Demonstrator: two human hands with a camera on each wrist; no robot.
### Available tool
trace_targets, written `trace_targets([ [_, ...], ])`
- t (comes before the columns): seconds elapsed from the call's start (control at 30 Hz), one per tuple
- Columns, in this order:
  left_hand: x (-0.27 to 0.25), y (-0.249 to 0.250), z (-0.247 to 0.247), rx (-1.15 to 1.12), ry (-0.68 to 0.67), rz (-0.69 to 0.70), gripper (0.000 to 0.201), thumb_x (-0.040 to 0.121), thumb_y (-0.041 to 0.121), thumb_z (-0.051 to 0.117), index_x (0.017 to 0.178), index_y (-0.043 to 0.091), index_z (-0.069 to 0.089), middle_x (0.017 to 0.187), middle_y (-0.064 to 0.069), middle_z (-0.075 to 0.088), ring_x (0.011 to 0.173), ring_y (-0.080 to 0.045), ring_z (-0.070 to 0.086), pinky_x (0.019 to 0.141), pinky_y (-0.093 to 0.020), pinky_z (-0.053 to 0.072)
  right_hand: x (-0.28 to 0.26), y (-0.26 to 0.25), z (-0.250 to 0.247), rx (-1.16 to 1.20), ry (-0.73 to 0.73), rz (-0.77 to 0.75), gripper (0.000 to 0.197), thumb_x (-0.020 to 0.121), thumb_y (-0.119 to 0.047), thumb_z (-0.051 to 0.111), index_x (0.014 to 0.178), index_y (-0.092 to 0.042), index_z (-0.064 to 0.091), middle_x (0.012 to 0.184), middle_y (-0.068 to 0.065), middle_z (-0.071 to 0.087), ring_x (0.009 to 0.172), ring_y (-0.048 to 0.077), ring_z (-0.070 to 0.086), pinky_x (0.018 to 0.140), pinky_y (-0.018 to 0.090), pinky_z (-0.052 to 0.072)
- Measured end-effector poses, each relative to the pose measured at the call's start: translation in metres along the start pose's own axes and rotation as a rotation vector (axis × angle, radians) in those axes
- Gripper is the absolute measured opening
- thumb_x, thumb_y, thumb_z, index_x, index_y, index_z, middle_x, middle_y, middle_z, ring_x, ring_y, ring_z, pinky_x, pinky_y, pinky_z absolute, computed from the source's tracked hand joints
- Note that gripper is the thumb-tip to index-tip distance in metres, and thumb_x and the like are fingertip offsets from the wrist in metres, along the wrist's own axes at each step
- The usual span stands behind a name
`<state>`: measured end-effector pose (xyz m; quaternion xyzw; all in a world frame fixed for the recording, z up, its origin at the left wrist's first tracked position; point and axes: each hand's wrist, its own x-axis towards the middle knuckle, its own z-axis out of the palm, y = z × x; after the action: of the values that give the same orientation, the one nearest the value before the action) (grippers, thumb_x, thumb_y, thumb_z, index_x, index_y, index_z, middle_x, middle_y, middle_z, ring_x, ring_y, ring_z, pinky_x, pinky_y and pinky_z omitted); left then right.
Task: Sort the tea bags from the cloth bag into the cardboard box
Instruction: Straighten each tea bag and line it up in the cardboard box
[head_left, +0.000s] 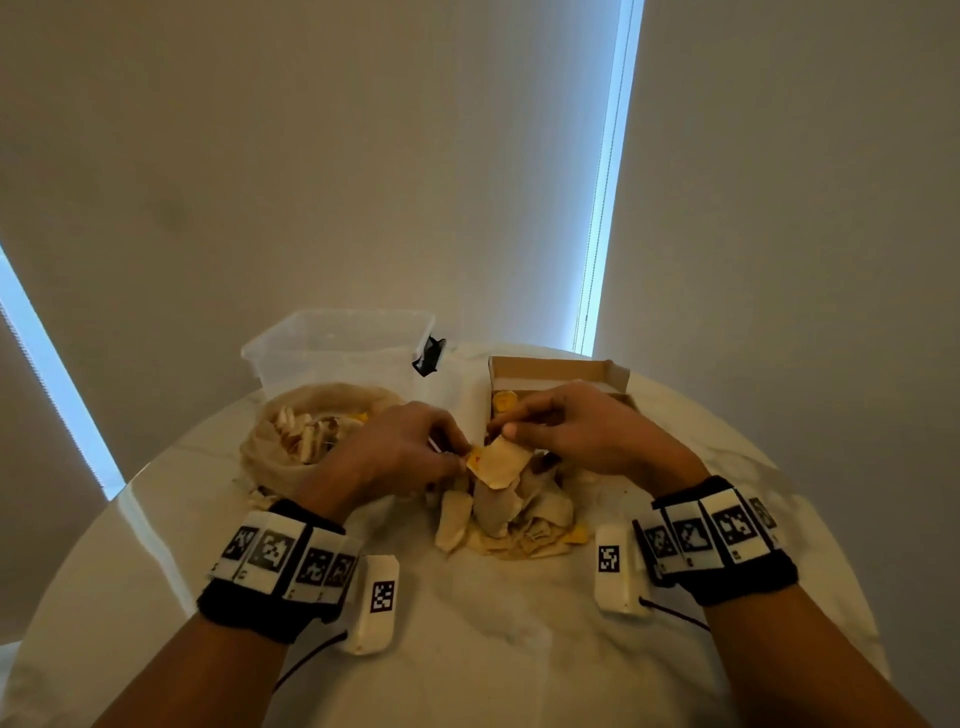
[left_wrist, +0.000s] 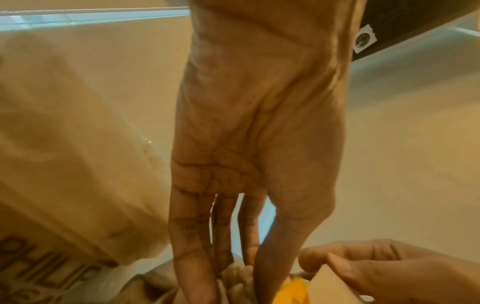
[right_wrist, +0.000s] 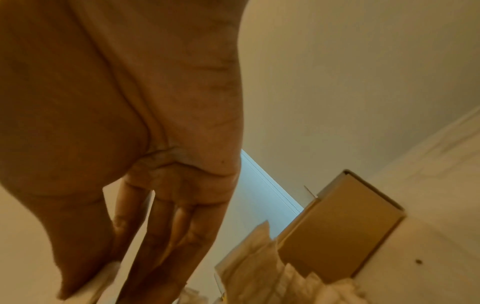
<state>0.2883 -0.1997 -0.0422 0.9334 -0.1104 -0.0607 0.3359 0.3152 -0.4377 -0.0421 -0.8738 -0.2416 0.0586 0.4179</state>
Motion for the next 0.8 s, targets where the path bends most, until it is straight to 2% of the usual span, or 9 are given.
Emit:
trace_targets([
  [0.1, -0.002, -0.009, -0.003, -0.035, 0.048, 0.050, 0.011, 0.096, 0.030, 0.075, 0.107, 0.027, 0.073, 0.103, 0.007, 0.075, 0.086, -0.011, 0.074, 0.078, -0.037, 0.066, -0.008, 0.002, -0.006, 0.066, 0.029, -0.006, 0.020, 0.101, -0.024, 0.071, 0.117, -0.031, 0.080, 0.108, -0.019, 0.079, 0.100, 0.007, 0.075, 0.079, 0.027, 0.064],
  [0.2, -0.005, -0.012, -0.004, 0.025, 0.138, 0.093, 0.010, 0.096, 0.041, 0.074, 0.105, 0.038, 0.072, 0.106, 0.016, 0.072, 0.094, -0.003, 0.069, 0.081, -0.033, 0.062, -0.011, 0.003, -0.009, 0.055, 0.080, 0.001, 0.020, 0.097, -0.021, 0.077, 0.115, -0.029, 0.081, 0.103, -0.018, 0.079, 0.094, 0.001, 0.074, 0.074, 0.022, 0.061],
  [0.33, -0.007, 0.001, -0.003, 0.024, 0.350, 0.230, 0.015, 0.095, 0.052, 0.071, 0.107, 0.041, 0.071, 0.111, 0.023, 0.066, 0.096, 0.002, 0.064, 0.074, -0.025, 0.054, -0.013, 0.004, -0.011, 0.241, 0.204, 0.020, 0.020, 0.094, -0.022, 0.079, 0.113, -0.026, 0.082, 0.105, -0.010, 0.081, 0.090, 0.012, 0.077, 0.076, 0.026, 0.062],
  [0.4, -0.006, 0.010, 0.000, -0.099, 0.302, 0.238, 0.030, 0.092, 0.065, 0.066, 0.113, 0.044, 0.068, 0.107, 0.025, 0.069, 0.093, 0.006, 0.065, 0.071, -0.020, 0.053, -0.015, 0.001, -0.014, 0.342, 0.257, -0.007, 0.021, 0.095, -0.024, 0.079, 0.115, -0.027, 0.081, 0.108, -0.006, 0.081, 0.094, 0.019, 0.078, 0.081, 0.030, 0.064],
  [0.47, -0.005, 0.018, 0.005, -0.227, 0.166, 0.190, 0.042, 0.088, 0.072, 0.064, 0.121, 0.045, 0.066, 0.108, 0.022, 0.072, 0.092, 0.006, 0.069, 0.072, -0.021, 0.056, -0.016, 0.000, -0.017, 0.440, 0.295, -0.048, 0.022, 0.096, -0.023, 0.078, 0.117, -0.025, 0.081, 0.111, -0.003, 0.080, 0.099, 0.023, 0.077, 0.085, 0.033, 0.064],
  [0.53, -0.002, 0.023, 0.011, -0.318, 0.102, 0.170, 0.040, 0.092, 0.061, 0.068, 0.122, 0.036, 0.070, 0.106, 0.014, 0.077, 0.090, -0.002, 0.074, 0.073, -0.026, 0.060, -0.016, 0.000, -0.019, 0.518, 0.308, -0.054, 0.023, 0.096, -0.021, 0.077, 0.119, -0.023, 0.080, 0.113, 0.000, 0.080, 0.104, 0.022, 0.077, 0.092, 0.037, 0.063],
  [0.63, -0.004, 0.027, 0.015, -0.517, 0.125, 0.173, 0.026, 0.097, 0.040, 0.071, 0.111, 0.020, 0.078, 0.096, 0.002, 0.081, 0.081, -0.014, 0.075, 0.069, -0.033, 0.056, -0.017, 0.001, -0.019, 0.581, 0.329, -0.048, 0.026, 0.096, -0.021, 0.077, 0.121, -0.021, 0.079, 0.114, -0.001, 0.080, 0.107, 0.018, 0.077, 0.095, 0.039, 0.063],
  [0.7, -0.005, 0.024, 0.013, -0.583, 0.159, 0.174, 0.025, 0.098, 0.038, 0.071, 0.108, 0.017, 0.079, 0.096, -0.001, 0.080, 0.078, -0.013, 0.072, 0.065, -0.031, 0.054, -0.016, 0.002, -0.018, 0.610, 0.394, -0.042, 0.026, 0.097, -0.019, 0.076, 0.123, -0.020, 0.077, 0.112, -0.002, 0.081, 0.105, 0.017, 0.077, 0.095, 0.037, 0.063],
  [0.8, -0.005, 0.017, 0.008, -0.662, 0.219, 0.134, 0.024, 0.097, 0.039, 0.072, 0.105, 0.018, 0.080, 0.098, 0.001, 0.080, 0.076, -0.012, 0.069, 0.063, -0.031, 0.049, -0.015, 0.002, -0.020, 0.622, 0.611, -0.044, 0.025, 0.099, -0.015, 0.073, 0.123, -0.019, 0.076, 0.111, 0.001, 0.081, 0.098, 0.015, 0.079, 0.086, 0.030, 0.065],
])
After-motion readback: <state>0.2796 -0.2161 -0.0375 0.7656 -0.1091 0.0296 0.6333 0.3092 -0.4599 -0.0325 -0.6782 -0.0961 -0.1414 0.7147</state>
